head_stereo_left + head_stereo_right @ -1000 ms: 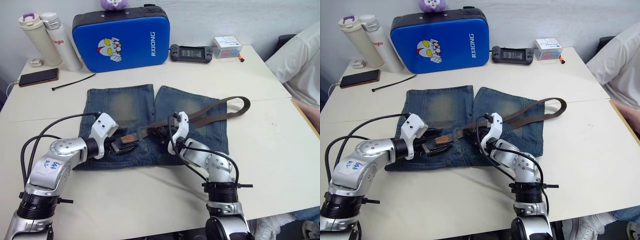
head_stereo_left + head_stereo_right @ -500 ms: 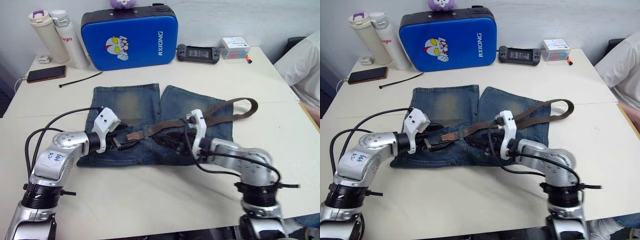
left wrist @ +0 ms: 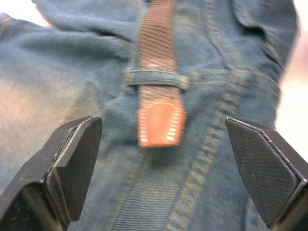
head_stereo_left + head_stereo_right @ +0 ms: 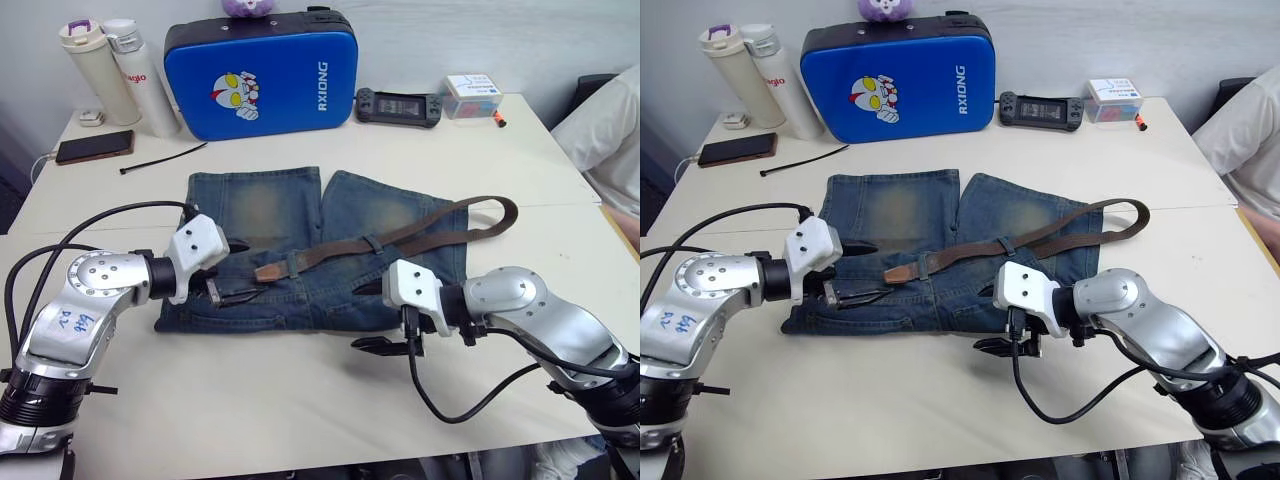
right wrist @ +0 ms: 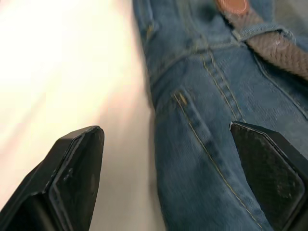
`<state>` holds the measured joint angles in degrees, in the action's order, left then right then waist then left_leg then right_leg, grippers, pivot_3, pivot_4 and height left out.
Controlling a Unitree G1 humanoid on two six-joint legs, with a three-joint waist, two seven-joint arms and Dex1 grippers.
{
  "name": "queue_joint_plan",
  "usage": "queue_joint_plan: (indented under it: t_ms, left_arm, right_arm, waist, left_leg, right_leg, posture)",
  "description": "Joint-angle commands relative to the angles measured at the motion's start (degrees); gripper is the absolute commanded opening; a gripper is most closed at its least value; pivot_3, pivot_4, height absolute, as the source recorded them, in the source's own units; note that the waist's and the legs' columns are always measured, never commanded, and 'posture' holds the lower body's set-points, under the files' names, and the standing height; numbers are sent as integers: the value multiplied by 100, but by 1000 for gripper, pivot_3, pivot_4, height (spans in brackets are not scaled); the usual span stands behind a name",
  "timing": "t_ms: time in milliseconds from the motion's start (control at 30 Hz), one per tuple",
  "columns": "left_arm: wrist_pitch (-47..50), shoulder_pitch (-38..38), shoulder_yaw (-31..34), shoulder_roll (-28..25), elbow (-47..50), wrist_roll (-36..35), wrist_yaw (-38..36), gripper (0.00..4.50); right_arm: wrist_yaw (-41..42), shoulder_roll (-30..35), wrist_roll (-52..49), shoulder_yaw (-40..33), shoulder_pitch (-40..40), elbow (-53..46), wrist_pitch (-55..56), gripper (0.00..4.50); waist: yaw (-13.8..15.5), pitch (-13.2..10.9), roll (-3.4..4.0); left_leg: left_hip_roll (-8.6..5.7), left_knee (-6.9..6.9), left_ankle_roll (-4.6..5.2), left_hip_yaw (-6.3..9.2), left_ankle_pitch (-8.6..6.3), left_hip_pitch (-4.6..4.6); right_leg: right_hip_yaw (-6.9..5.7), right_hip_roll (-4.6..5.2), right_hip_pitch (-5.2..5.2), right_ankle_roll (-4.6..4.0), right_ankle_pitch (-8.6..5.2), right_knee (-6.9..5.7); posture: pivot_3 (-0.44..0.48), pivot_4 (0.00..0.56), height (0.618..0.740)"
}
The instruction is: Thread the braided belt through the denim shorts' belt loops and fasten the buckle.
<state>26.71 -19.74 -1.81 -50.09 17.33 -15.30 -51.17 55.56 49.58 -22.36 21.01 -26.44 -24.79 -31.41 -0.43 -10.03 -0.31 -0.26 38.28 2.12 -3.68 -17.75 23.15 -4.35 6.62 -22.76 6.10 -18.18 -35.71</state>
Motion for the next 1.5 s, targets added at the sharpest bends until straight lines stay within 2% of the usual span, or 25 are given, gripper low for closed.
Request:
queue_joint_plan:
  t_ms: [33,133,233,367,500,767,867,967,1100,1500]
  left_arm:
    - [-476,-151,-329,17,-139,625,154,4500]
    - [-621,-362,-486,150,-401,938,310,4500]
    - [-1202,-543,-848,114,-887,1543,306,3645]
    - [-1524,-991,-1078,494,-1438,1792,348,1711]
    - [-1638,-1269,-1087,864,-1709,1756,254,38]
    - [-1582,-1177,-823,780,-1740,1611,-42,38]
    - [-1586,-1149,-622,663,-1773,1490,-188,977]
    - [-1661,-1096,-504,593,-1748,1319,-357,2318]
    - [-1685,-1156,-500,731,-1732,1132,-496,2318]
    - [-2182,-1561,-907,1137,-2366,1431,-611,2318]
  right_arm:
    - [87,-116,202,-104,-3,63,196,4425]
    - [63,-127,339,-185,53,91,163,4425]
    - [-45,-85,352,-388,142,12,7,4500]
    - [-150,-74,437,-563,173,-13,-90,4500]
    - [-192,-42,464,-693,213,-72,-231,4500]
    - [-178,-47,494,-835,242,-106,-359,4500]
    - [-171,-68,503,-837,185,-49,-358,4500]
    - [-165,-107,513,-811,118,-8,-344,4500]
    - [-194,-163,511,-796,85,4,-357,4500]
    - [-403,-236,550,-886,191,-208,-583,4500]
  waist:
    - [39,0,0]
    - [101,-1,-1]
    - [137,-1,-1]
    - [189,-1,-2]
    - [190,-2,-3]
    - [176,-2,-3]
    - [180,-2,-3]
    - [180,-2,-3]
    - [186,-2,-3]
    - [184,-2,-3]
  left_leg:
    - [0,3,0,-1,1,0]
    - [0,9,1,3,2,0]
    - [0,13,3,2,1,2]
    - [0,18,3,0,1,2]
    - [0,48,11,4,-4,11]
    - [5,54,12,3,-4,9]
    - [5,59,12,4,-5,10]
    - [4,64,12,12,-5,10]
    - [3,68,13,23,-5,10]
    - [2,74,13,22,-5,11]
  right_leg:
    - [-1,0,1,0,0,0]
    - [-6,0,6,0,0,-1]
    - [-8,0,6,0,0,-1]
    - [-21,-2,6,0,0,-5]
    - [-30,-3,9,1,0,-13]
    - [-50,-6,10,1,1,-16]
    - [-63,-5,12,1,1,-17]
    - [-73,-3,17,1,1,-17]
    - [-84,0,26,1,1,-17]
    - [-91,-6,27,1,1,-20]
  posture:
    - [0,150,725]
    - [0,150,725]
    - [0,150,725]
    - [0,150,725]
    - [0,150,725]
    - [0,150,725]
    - [0,150,725]
    - [0,150,725]
    - [0,150,725]
    - [0,150,725]
